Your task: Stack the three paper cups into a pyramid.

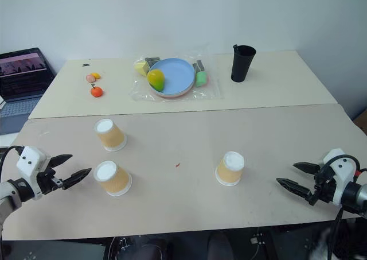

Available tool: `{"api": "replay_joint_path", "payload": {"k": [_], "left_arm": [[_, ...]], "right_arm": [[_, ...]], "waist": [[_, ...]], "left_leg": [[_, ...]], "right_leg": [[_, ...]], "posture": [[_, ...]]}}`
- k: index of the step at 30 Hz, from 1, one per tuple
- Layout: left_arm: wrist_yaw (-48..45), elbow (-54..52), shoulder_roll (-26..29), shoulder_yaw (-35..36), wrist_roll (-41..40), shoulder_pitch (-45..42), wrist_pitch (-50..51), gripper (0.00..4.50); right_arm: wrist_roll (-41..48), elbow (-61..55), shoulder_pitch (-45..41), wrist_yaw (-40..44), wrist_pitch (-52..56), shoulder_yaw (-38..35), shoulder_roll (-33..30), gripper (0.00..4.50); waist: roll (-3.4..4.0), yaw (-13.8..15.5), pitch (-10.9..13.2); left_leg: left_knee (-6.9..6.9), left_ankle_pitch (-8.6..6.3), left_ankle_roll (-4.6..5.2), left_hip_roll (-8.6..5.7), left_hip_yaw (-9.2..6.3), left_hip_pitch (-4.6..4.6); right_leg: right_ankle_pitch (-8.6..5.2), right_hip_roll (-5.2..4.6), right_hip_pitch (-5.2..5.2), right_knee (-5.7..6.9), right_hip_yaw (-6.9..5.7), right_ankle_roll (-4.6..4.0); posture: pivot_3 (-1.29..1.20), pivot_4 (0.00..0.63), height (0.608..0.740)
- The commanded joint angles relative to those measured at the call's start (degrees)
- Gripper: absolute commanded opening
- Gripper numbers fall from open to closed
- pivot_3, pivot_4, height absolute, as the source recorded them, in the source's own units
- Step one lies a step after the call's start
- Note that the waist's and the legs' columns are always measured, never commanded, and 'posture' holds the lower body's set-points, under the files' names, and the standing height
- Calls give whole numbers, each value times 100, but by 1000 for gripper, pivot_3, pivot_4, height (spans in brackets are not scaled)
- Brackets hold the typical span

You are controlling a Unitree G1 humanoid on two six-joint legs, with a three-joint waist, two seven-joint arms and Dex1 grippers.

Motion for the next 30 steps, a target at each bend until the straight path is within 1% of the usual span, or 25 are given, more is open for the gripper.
{"api": "replay_joint_path", "payload": {"k": [1,4,8,13,16,19,21,24,27,30], "left_arm": [[-100,28,126,49,16,-116,-101,4442],[-283,70,350,17,-173,-446,237,4442],[-657,-12,728,39,-665,-928,931,4442],[-1112,114,1197,-80,-1177,-1635,1726,4442],[-1410,20,1400,-177,-1443,-1965,2071,4442],[-1692,-227,1516,-301,-1684,-2244,2226,4442],[-1757,-374,1515,-417,-1711,-2384,2225,4442],[-1829,-732,1491,-454,-1960,-2527,2372,4442],[-1937,-1070,1531,-399,-2187,-2468,2491,4442],[-2071,-1391,1629,-251,-2314,-2215,2585,4442]], "right_arm": [[51,29,-154,8,-150,-117,-29,4500],[42,154,-383,57,-193,-101,-122,4500],[10,226,-662,176,-222,-136,-325,4500],[302,308,-1184,350,106,-346,-689,4500],[803,-237,-1278,526,651,-423,-833,4500],[1458,-1073,-1316,584,1246,-435,-891,4500],[1893,-1509,-1424,499,1606,-438,-874,4500],[2698,-2237,-1636,269,2140,-299,-774,4500],[3276,-2698,-1749,71,2487,-86,-679,4500],[3377,-2934,-1696,62,2535,167,-638,4500]], "waist": [[0,0,0],[0,0,0],[0,-5,0],[0,-26,0],[0,-38,1],[0,-43,1],[-1,-38,1],[-2,-34,2],[-8,-31,5],[-14,-22,9]], "left_leg": [[0,0,0,0,0,0],[1,0,0,-1,2,1],[1,1,-1,0,2,3],[3,0,0,-3,4,2],[3,0,0,3,4,1],[3,-1,-2,12,4,-1],[3,-2,-5,17,5,1],[3,-3,-6,20,5,0],[3,-6,-8,22,5,-1],[4,-8,-8,21,5,-4]], "right_leg": [[0,0,0,0,0,0],[3,0,1,1,1,0],[5,5,-1,2,1,-1],[6,6,-8,1,5,0],[6,15,-10,1,5,-1],[7,25,-11,1,9,-3],[8,30,-10,1,14,-5],[9,33,-10,-1,15,-6],[9,36,-11,-4,15,-6],[9,37,-15,-5,16,-6]], "posture": [[0,150,735],[0,150,735],[0,150,735],[0,150,735],[0,150,735],[0,150,735],[0,150,735],[0,150,735],[0,150,735],[0,150,735]]}}
